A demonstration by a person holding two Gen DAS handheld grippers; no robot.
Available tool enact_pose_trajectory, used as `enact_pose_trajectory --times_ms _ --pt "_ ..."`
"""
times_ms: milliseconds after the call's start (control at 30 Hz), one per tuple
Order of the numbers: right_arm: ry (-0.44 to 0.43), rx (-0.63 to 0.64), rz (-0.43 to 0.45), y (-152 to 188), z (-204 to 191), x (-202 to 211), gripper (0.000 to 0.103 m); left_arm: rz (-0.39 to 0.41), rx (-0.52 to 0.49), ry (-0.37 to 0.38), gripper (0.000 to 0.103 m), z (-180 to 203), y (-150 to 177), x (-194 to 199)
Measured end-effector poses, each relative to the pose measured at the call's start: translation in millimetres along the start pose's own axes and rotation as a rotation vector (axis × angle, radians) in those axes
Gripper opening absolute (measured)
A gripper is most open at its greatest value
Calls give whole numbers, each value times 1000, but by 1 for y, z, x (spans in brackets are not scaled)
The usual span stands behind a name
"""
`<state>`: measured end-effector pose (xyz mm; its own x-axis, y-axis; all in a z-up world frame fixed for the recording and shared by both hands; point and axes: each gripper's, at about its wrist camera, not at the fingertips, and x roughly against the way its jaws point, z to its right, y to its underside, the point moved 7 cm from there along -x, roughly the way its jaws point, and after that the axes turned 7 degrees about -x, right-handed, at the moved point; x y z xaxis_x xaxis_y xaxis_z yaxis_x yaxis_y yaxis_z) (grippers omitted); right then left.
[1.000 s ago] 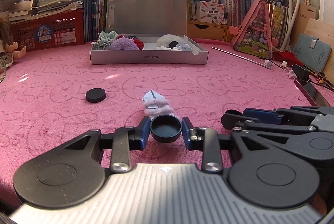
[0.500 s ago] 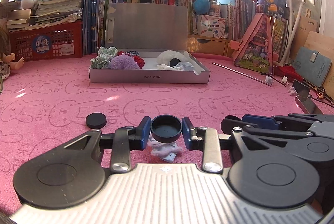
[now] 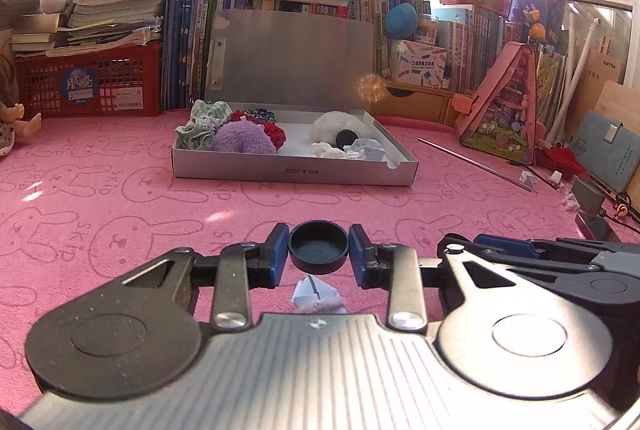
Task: Organize objects
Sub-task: 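Carry the black lid toward the box with the right tool while the left tool carries its lid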
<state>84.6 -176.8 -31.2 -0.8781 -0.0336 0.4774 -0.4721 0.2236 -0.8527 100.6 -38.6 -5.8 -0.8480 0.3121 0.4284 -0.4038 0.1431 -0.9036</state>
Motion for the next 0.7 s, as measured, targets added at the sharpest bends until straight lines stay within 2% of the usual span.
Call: enact_pose_trajectory --times_ms 400,700 --pt "-12 -2 33 -32 4 -20 37 -20 52 32 37 -12 -24 -29" --pt "-19 -16 59 -62 7 -40 36 10 89 8 37 -32 -61 -53"
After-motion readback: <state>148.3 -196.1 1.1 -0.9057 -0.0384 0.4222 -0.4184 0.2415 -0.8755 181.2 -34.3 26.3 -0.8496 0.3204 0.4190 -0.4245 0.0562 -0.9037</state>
